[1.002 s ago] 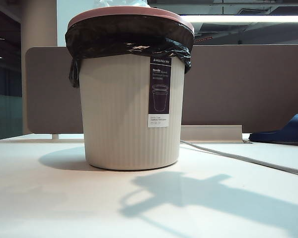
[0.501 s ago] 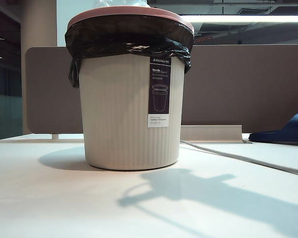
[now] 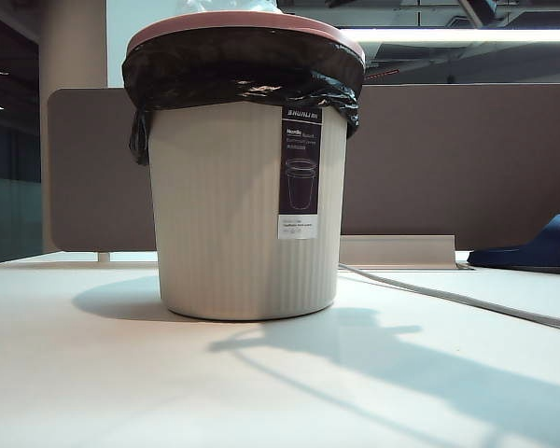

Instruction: Open the ring lid of the trash can, pull out the black garbage bag inside, and place it on the table.

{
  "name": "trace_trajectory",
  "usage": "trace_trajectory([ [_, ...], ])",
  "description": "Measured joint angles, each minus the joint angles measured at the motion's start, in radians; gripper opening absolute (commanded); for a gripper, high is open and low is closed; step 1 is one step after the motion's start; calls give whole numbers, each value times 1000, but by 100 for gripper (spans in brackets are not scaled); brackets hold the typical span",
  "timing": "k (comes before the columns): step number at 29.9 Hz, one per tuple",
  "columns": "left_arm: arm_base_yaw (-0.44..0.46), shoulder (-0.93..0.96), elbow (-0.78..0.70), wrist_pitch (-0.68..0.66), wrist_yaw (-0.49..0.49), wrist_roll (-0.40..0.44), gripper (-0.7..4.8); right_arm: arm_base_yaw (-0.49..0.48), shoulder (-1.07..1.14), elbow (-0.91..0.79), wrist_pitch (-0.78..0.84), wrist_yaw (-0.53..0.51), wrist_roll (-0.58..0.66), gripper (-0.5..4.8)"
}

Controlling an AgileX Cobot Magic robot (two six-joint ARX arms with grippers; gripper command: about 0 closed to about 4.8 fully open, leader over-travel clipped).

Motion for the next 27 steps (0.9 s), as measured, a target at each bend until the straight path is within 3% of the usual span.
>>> trace_trajectory([
  [5, 0, 148, 116, -105, 48, 112, 117, 2, 9, 0, 3, -2, 95, -3],
  [19, -6, 565, 233, -92, 262, 204, 121, 3, 16, -2, 15, -8, 285, -1],
  [24, -94, 610, 233, -56, 265, 205, 122, 6, 45, -1, 19, -14, 330, -1],
  [27, -147, 620, 233, -41, 216, 215, 125, 8, 56, -1, 25, -27, 345, 3],
])
